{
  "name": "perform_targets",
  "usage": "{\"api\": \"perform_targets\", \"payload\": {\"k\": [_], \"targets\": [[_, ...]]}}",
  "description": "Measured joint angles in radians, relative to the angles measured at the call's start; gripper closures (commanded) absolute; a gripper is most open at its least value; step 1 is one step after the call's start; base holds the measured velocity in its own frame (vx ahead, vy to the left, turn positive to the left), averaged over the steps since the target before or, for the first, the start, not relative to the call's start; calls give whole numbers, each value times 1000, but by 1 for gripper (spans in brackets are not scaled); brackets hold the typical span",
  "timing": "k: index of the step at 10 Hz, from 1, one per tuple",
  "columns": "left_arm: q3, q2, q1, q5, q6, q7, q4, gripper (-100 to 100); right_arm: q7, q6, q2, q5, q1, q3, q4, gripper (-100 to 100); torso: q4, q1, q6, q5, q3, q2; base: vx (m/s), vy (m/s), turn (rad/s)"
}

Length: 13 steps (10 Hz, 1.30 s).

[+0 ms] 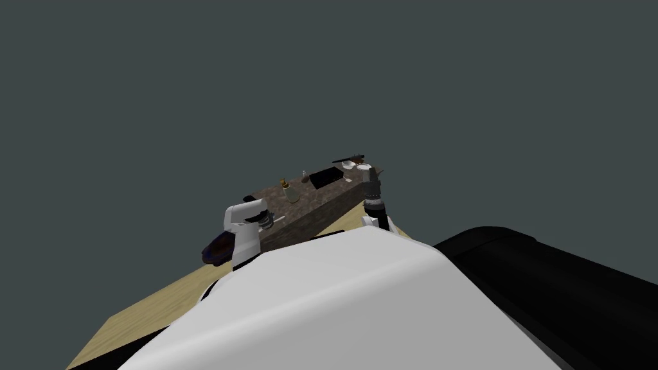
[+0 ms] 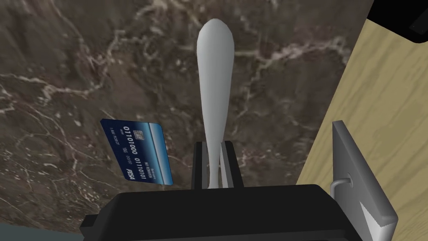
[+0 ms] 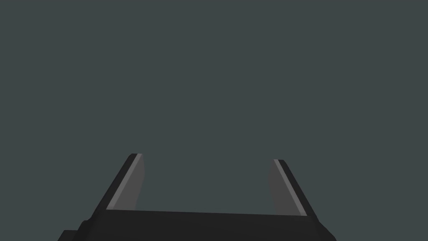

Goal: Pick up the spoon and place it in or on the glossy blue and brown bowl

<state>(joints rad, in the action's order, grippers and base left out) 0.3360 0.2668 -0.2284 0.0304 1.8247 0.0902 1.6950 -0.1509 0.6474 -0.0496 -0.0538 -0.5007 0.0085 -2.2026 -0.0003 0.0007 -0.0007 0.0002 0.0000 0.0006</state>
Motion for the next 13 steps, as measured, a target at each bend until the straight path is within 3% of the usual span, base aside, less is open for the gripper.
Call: {"api": "perform_targets", "payload": {"k": [1,2,3,6,7,8,10,13], "targets": [[0,0,0,0,0,0,0,100,0,0,0,0,0,0,0,0,0,0,0,0,0,0,0,0,0],[0,0,0,0,0,0,0,0,0,0,0,0,0,0,0,0,0,0,0,0,0,0,0,0,0],[0,0,0,0,0,0,0,100,0,0,0,0,0,0,0,0,0,0,0,0,0,0,-2,-3,-15],[8,7,-3,4,52,-3,49,100,0,0,0,0,0,0,0,0,1,-1,0,-1,1,1,-2,-3,-9],[9,7,-4,5,57,-3,52,0,0,0,0,0,0,0,0,0,0,-1,0,0,0,1,0,0,0],[9,7,-3,5,57,-3,52,100,0,0,0,0,0,0,0,0,0,0,0,0,0,1,-32,-6,-15],[12,18,-18,7,24,-15,37,100,0,0,0,0,0,0,0,0,1,-1,0,-1,3,4,-80,-4,-55],[4,44,-77,-2,-12,-63,-1,100,0,0,0,0,0,0,0,0,3,-2,1,-2,6,10,-127,-3,-87]]}}
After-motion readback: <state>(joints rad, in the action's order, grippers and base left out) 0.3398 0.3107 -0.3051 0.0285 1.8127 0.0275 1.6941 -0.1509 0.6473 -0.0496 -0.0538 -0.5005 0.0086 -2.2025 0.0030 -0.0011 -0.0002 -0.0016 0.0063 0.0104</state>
